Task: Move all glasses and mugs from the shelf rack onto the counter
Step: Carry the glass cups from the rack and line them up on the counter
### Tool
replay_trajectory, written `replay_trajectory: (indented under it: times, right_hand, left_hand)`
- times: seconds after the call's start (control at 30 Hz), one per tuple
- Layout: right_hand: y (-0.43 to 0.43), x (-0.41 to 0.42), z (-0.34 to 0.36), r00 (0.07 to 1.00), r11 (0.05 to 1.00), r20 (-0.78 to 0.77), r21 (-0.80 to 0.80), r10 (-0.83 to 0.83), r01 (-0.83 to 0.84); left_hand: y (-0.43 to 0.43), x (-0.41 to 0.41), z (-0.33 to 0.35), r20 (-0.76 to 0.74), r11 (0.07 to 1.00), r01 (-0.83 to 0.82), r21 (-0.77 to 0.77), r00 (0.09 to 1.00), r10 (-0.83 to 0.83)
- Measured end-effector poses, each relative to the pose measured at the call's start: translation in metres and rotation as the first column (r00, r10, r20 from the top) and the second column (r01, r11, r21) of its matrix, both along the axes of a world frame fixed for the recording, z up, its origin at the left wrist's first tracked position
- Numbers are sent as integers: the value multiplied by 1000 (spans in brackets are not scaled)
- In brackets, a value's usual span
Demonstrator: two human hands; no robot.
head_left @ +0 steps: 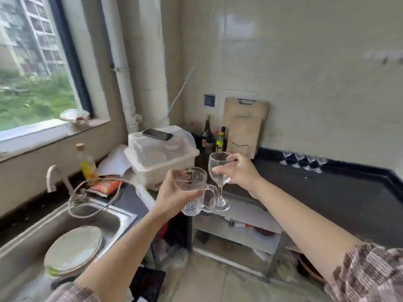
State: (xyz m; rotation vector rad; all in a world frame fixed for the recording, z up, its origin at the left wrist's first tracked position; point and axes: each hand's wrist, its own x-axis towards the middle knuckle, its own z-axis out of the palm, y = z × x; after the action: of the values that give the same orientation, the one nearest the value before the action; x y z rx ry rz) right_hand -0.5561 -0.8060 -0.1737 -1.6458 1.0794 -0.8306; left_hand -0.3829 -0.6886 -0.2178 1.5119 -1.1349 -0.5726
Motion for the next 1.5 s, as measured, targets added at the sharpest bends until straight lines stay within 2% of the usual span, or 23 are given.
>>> replay_trajectory:
  times: [0.37,0.7,1.0,1.3,1.5]
  right_hand:
    - [-166,-139,-46,936,932,-35,95,-349,351]
    - [-303,-221,-92,836,817,-71,183,-544,547]
    - [-415,-291,-128,810,783,-146,209,-568,586]
    - [-549,-376,-168,810,764,-183,270,-557,586]
    - [-615,-424,-192,728,671,-208,289,-653,683]
  left_hand:
    - [-244,-116,-49,-83,932,339,129,940,-331]
    - [-423,-188,-90,-93,823,515,239,856,-508]
    - [-539,-253,-133,-100,800,512,313,856,-508]
    - [-666,-327,-165,3,826,361,434,916,-402]
    - [-723,-350,-195,28,817,264,512,946,-323]
